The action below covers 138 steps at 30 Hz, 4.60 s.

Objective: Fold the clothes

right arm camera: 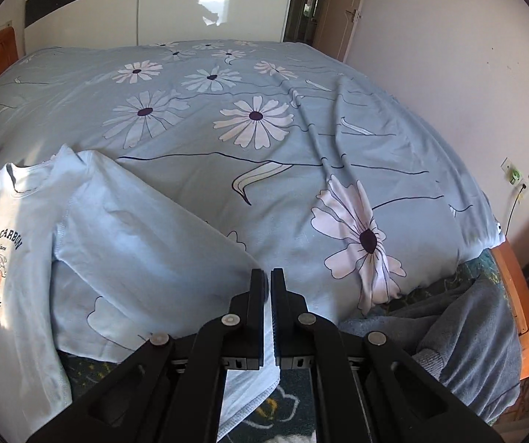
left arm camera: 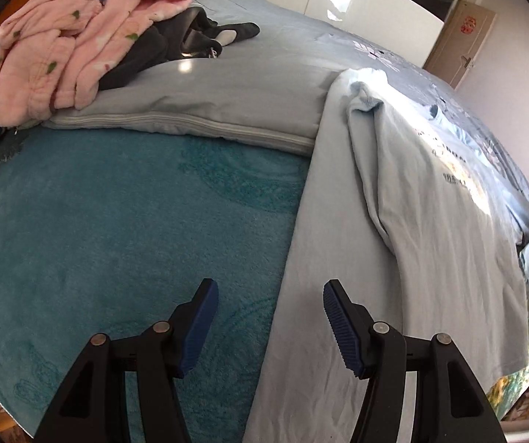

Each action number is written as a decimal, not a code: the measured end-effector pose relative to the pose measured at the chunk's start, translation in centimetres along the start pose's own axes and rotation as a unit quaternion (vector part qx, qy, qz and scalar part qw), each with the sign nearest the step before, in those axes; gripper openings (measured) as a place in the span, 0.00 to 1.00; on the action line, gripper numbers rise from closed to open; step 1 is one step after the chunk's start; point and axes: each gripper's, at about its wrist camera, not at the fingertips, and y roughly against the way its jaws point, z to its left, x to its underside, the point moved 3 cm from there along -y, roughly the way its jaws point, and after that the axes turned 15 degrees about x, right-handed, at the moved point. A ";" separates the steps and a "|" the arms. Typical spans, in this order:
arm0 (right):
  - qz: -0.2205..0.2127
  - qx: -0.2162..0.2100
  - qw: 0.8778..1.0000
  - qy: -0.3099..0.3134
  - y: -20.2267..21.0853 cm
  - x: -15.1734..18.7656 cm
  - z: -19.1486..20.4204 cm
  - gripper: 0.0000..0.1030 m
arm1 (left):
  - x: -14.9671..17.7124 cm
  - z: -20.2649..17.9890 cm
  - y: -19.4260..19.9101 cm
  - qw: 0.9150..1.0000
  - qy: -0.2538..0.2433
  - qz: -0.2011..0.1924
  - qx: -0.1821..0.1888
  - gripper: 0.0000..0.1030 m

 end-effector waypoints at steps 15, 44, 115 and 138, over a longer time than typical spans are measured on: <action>-0.108 -0.046 0.993 -0.007 10.6 3.3 -0.3 0.45 | 0.8 -1.5 0.3 0.998 -0.017 0.009 0.057 0.03; -0.004 -0.121 0.990 0.070 5.4 9.8 4.8 0.52 | -11.7 11.9 6.1 0.988 0.014 -0.101 -0.114 0.49; -0.048 -0.326 0.935 0.132 17.8 2.6 21.1 0.35 | -1.5 -1.2 3.1 0.995 -0.011 -0.016 0.102 0.54; 0.073 -0.308 0.948 -0.038 13.4 23.7 8.7 0.35 | 2.9 -6.1 3.5 0.994 -0.044 0.041 0.086 0.60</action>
